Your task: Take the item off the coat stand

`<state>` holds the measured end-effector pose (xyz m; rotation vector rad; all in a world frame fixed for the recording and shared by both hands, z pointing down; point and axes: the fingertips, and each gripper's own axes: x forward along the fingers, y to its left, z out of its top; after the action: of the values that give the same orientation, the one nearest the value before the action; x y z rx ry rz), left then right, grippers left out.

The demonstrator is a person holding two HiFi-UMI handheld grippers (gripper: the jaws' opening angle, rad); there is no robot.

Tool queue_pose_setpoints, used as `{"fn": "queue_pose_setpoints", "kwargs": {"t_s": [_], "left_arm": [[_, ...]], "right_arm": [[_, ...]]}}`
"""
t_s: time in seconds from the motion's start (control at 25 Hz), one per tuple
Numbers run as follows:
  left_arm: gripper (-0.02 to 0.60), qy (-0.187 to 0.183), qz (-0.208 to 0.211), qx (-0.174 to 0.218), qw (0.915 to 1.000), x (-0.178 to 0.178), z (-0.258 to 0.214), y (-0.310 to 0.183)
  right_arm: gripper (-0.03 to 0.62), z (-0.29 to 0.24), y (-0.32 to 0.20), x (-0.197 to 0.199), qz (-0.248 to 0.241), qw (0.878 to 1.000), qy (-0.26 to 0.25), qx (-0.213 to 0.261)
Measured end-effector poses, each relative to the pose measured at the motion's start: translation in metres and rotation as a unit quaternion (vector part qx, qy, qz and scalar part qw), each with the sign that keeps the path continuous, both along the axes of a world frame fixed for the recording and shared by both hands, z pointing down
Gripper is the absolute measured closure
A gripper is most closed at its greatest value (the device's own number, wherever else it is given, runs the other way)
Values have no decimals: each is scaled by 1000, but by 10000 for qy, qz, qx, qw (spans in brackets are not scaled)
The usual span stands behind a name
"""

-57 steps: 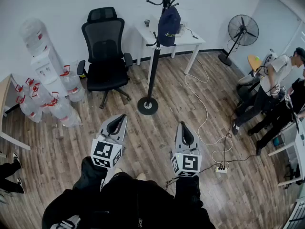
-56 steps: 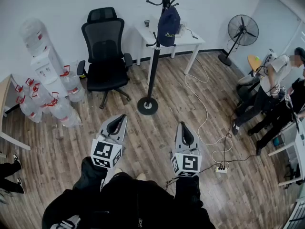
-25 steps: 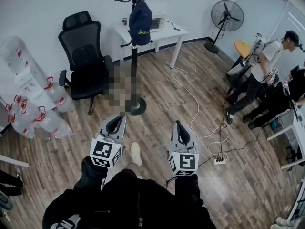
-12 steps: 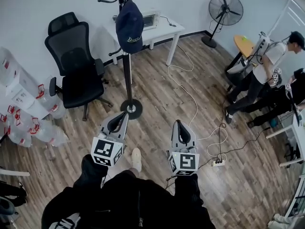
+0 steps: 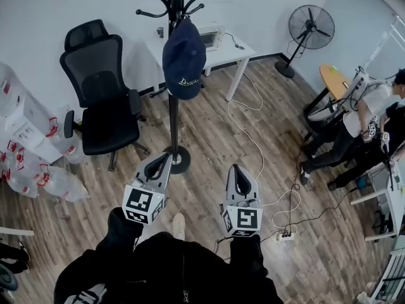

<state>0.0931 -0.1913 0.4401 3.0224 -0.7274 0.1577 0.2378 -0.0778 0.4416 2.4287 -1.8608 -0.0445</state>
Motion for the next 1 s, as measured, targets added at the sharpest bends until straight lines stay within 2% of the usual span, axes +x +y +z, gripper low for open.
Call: {"fn": "queue_pose_setpoints", "kwargs": {"t_s": [0.28, 0.52, 0.8, 1.0], "left_arm": [[555, 116, -273, -17, 9996, -1, 3, -59], [555, 195, -564, 16, 9982, -22, -2, -95], [555, 227, -969, 42, 9950, -54, -4, -119], [555, 250, -1143, 99, 9931, -63, -8, -129]], "right_arm": [[577, -5, -66, 5, -259, 9996, 130, -3], [577, -16, -113, -5, -517, 9985, 182, 79], [577, -23, -148, -20, -800, 9964, 257, 119], [577, -27, -168, -23, -947, 9951, 264, 138]]}}
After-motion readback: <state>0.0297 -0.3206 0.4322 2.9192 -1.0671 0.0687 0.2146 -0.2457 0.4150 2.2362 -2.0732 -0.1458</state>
